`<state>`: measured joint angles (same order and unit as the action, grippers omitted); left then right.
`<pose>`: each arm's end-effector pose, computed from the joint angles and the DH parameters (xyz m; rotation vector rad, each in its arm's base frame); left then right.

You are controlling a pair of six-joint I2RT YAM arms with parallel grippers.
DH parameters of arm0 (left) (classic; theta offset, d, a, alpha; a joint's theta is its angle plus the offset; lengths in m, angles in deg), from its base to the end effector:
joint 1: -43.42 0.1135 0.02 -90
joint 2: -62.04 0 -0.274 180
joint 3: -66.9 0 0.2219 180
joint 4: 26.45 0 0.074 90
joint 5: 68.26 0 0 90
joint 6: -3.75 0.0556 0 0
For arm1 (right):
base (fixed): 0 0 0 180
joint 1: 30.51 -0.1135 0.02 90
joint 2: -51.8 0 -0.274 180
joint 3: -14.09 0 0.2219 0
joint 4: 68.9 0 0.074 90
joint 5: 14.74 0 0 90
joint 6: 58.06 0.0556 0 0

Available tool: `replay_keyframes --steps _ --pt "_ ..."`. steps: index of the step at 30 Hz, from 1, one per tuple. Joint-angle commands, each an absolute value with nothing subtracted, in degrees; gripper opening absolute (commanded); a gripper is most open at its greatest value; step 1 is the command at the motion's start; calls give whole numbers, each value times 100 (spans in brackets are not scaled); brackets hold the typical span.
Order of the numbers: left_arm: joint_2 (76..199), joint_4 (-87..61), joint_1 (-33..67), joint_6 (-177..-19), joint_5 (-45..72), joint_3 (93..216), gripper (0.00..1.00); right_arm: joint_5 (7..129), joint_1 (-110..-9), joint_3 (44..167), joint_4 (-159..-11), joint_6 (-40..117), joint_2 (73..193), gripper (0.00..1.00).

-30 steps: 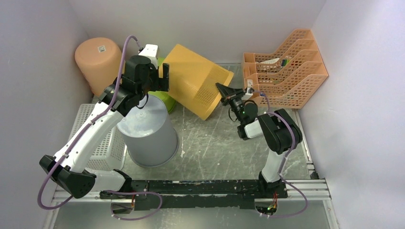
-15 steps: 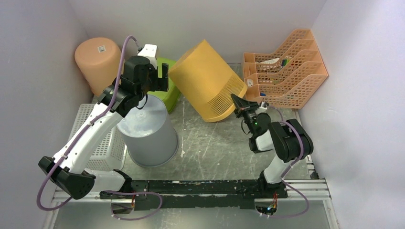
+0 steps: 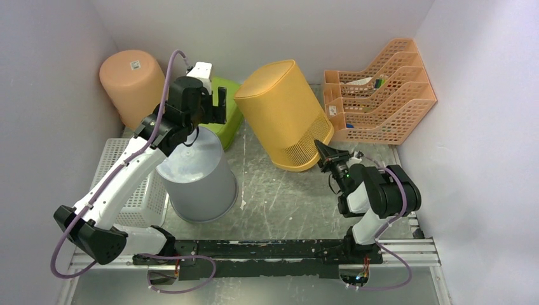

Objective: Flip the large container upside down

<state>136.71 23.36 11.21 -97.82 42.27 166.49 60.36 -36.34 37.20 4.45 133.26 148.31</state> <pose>0.2331 -0.1238 0.4182 0.1285 1.9743 -0.1375 0.2395 0.0388 0.1730 1.1896 1.4027 1.6077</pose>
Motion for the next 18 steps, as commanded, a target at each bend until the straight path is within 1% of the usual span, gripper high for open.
replay_keyframes --steps 1,5,10,12,15,18 --pt "13700 2149 1074 -9839 4082 16617 99 5595 -3493 2864 1983 12421 15366 8" --pt "13701 2145 1063 -9840 4086 16637 100 5533 -3341 2689 1983 12323 15353 16" --pt "13708 2111 1056 -9854 4059 16593 100 5311 -3288 2640 1982 12264 15661 33" --pt "13729 2101 1046 -9856 4055 16574 100 5284 -3282 2572 1983 12281 15857 38" --pt "13732 2073 1029 -9864 4059 16540 99 5210 -3293 2537 1982 12237 16099 41" --pt "13739 2065 1020 -9873 4049 16527 100 5085 -3297 2632 1982 12217 16210 42"
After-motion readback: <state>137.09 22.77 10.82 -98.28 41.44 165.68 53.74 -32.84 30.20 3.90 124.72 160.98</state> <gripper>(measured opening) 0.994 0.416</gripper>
